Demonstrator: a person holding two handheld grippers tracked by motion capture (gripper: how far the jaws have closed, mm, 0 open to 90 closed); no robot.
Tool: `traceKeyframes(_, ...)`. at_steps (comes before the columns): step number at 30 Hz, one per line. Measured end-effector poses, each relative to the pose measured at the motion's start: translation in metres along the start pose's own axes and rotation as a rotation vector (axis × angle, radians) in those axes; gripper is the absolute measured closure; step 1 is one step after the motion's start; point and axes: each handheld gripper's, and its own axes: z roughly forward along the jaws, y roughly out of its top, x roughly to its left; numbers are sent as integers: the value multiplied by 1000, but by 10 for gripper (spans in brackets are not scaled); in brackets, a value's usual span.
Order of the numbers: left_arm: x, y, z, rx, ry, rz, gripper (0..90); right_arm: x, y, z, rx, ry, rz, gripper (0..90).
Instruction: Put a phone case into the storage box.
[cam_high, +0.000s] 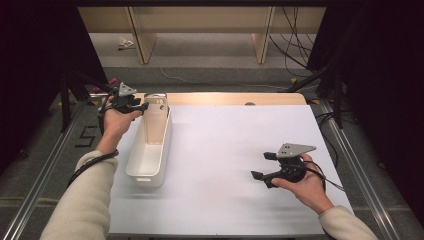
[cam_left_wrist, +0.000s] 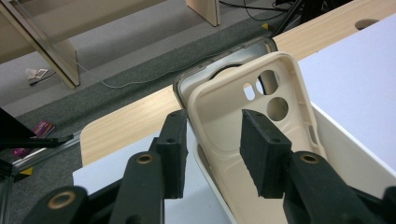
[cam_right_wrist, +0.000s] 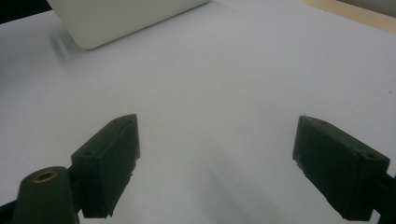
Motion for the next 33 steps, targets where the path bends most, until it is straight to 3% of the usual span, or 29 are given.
traceKeyframes(13,-9,2,-17,-30,-17,-97,393,-1,0,0,-2,-7,0,157)
traceKeyframes(21,-17,3,-29,-36,-44,-73,269,-1,0,-1,-3,-12,2,157)
traceKeyframes(33,-22,-4,-47,-43,-68,-85,149,-1,0,-1,0,-16,-3,157)
